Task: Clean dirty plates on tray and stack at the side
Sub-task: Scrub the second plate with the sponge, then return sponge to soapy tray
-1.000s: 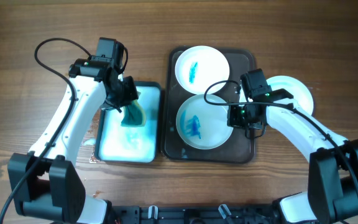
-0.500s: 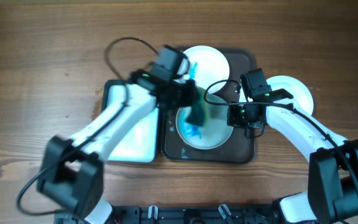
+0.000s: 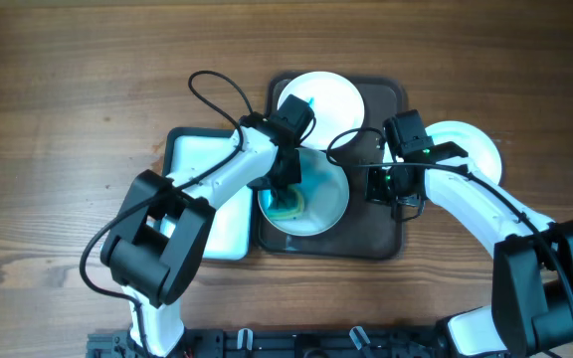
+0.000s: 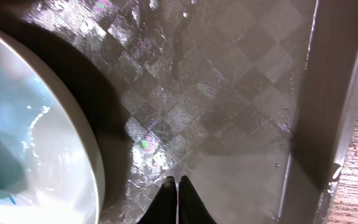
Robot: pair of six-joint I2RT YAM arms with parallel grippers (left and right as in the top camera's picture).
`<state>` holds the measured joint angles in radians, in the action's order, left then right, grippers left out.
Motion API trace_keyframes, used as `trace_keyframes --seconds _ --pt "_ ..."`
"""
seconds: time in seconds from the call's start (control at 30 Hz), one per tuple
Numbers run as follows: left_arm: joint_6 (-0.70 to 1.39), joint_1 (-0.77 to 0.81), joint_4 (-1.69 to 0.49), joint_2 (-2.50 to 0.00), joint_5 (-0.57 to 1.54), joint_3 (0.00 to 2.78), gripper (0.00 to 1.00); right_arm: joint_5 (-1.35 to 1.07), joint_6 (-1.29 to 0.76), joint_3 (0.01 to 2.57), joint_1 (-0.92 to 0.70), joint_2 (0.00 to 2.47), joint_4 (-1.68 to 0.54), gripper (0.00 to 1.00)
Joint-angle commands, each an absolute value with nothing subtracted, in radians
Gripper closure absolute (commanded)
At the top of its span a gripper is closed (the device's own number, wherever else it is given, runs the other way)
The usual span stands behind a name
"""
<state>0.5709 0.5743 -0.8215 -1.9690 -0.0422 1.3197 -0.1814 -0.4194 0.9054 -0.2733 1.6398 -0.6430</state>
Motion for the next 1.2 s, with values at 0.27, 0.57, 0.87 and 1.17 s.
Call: trace_keyframes --seconds 0.27,0.57,0.87,1.17 --pt "0.449 0.62 -0.64 -2.011 0.367 1.29 0.96 -0.216 -0.27 0.907 -0.272 1.646 -0.558 0.76" --pt "0.557 0.69 -0.54 -2.012 0.443 1.289 0.96 -0.16 -0.393 0.731 -0.271 1.646 -0.401 0.96" --pt "0.544 0.65 -0.669 -2.048 0.289 1.289 0.96 -0.161 -0.393 0.731 -0.271 1.646 -0.412 0.96" --pt "0.4 0.498 -0.777 -1.953 0.098 1.29 0.96 -0.161 -0.395 0.731 -0.271 1.646 -0.411 0.96"
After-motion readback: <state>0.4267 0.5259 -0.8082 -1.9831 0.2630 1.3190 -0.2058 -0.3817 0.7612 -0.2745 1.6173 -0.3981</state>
